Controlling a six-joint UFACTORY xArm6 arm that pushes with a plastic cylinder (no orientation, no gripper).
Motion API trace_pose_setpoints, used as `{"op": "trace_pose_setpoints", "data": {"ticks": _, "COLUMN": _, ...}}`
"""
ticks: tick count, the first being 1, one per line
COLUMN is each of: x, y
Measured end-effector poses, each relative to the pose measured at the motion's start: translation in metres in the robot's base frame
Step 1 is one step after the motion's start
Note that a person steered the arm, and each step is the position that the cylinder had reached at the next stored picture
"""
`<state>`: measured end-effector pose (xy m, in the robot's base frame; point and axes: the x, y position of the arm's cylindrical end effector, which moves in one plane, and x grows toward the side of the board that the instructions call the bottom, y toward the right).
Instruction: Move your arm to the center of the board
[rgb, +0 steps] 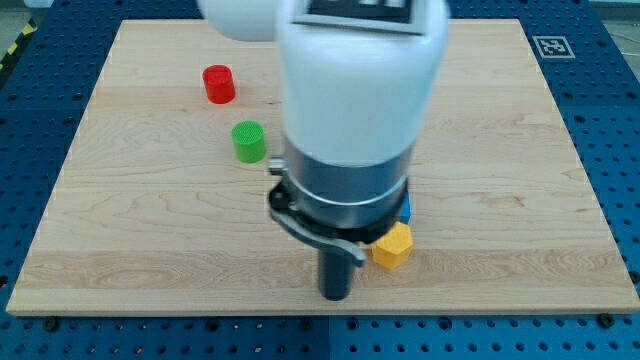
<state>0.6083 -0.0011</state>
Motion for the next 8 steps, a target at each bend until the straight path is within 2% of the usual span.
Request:
{"op": "trace_pose_setpoints", "data": {"ticks": 1, "x": -0.012, "y": -0.015}}
{"op": "trace_pose_setpoints", "data": {"ticks": 8, "x": -0.124, "y": -0.026}}
